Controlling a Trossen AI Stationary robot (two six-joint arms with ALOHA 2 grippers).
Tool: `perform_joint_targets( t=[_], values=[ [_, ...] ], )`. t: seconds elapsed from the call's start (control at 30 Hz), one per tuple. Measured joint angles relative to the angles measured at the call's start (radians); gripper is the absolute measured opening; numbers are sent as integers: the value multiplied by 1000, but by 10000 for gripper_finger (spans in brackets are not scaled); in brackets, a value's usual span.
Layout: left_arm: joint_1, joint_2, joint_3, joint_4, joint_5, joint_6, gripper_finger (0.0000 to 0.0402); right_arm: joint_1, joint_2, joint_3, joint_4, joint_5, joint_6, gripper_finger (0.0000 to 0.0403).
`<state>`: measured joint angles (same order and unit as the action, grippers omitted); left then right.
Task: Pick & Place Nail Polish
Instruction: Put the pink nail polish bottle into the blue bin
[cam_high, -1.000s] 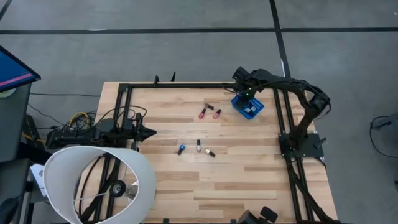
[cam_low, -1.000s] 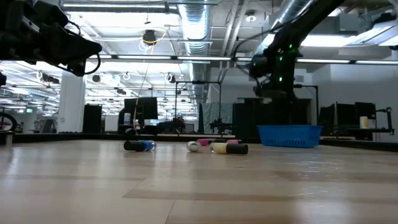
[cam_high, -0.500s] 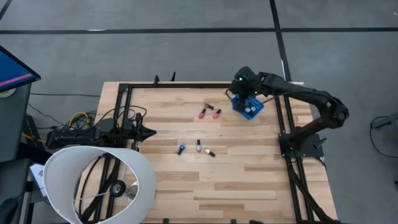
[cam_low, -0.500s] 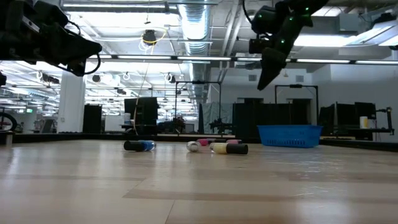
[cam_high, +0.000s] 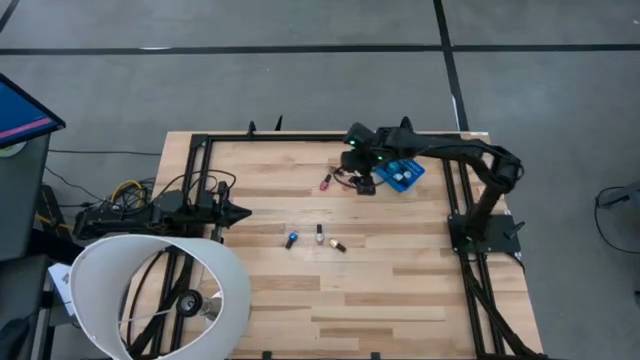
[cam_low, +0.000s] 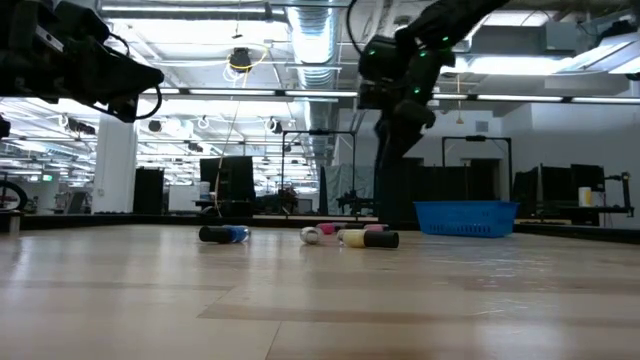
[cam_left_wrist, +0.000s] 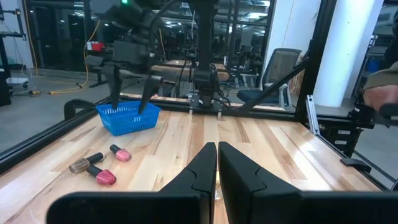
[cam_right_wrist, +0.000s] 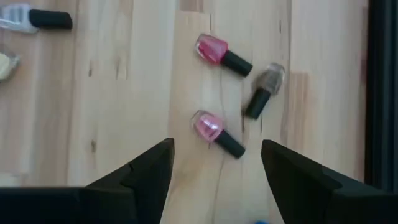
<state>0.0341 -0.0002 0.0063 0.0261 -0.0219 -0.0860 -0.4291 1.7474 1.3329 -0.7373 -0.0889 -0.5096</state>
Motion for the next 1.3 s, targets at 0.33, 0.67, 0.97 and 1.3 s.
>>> perform_joint_targets(
  t=[0.33,0.67,0.97,1.3],
  values=[
    [0,0,0,1,-1,0,11,23,174,132,-73,-11,-238,234],
    [0,0,0,1,0,0,11,26,273,139,-79,-7,-268,234],
    [0,0,0,1,0,0,11,2,271,121,-12,19,-276,234],
    [0,0,0,0,0,0,11,3,276,101,8,11,-303,217]
  ],
)
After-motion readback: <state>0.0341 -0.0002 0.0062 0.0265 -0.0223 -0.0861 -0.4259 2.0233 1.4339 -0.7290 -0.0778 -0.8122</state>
